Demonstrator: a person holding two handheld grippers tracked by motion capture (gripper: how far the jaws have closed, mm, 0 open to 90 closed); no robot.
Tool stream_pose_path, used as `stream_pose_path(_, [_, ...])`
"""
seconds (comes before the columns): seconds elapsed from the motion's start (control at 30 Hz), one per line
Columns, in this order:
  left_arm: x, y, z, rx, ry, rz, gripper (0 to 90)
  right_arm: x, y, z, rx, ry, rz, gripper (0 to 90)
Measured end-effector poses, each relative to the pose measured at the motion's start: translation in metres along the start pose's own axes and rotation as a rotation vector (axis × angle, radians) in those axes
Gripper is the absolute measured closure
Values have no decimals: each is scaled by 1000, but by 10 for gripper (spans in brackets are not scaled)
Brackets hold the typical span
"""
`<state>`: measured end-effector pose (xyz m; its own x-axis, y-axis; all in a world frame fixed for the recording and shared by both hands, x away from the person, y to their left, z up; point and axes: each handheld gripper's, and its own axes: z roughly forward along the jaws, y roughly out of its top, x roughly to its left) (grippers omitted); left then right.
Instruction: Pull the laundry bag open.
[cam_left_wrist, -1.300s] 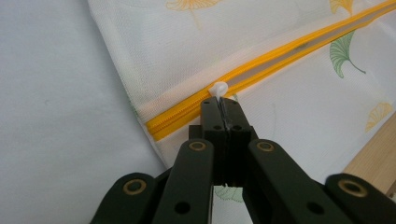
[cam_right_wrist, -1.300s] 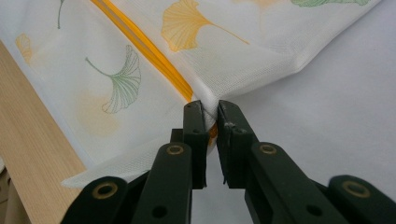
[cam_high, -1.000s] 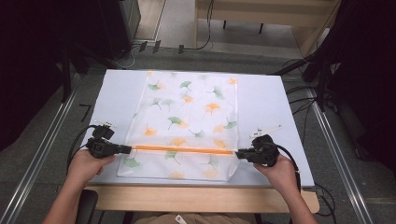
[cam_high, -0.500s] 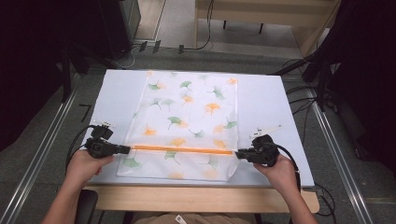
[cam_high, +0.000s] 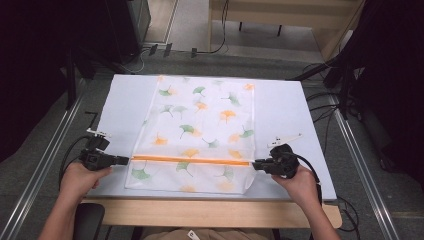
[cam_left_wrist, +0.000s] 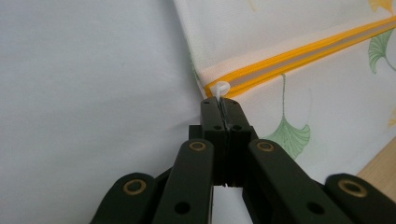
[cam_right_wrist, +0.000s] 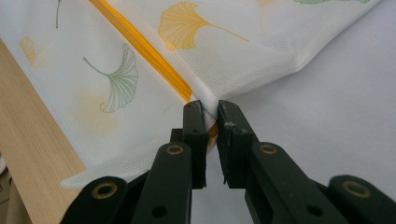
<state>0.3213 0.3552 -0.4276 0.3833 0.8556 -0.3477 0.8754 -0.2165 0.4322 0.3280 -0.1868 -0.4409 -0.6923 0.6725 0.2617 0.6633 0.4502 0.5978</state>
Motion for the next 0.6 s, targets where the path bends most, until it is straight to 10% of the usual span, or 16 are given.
stream_pose_path(0.6, [-16, 3, 11, 22, -59, 39, 900, -20, -6, -2, -6, -61, 43, 826])
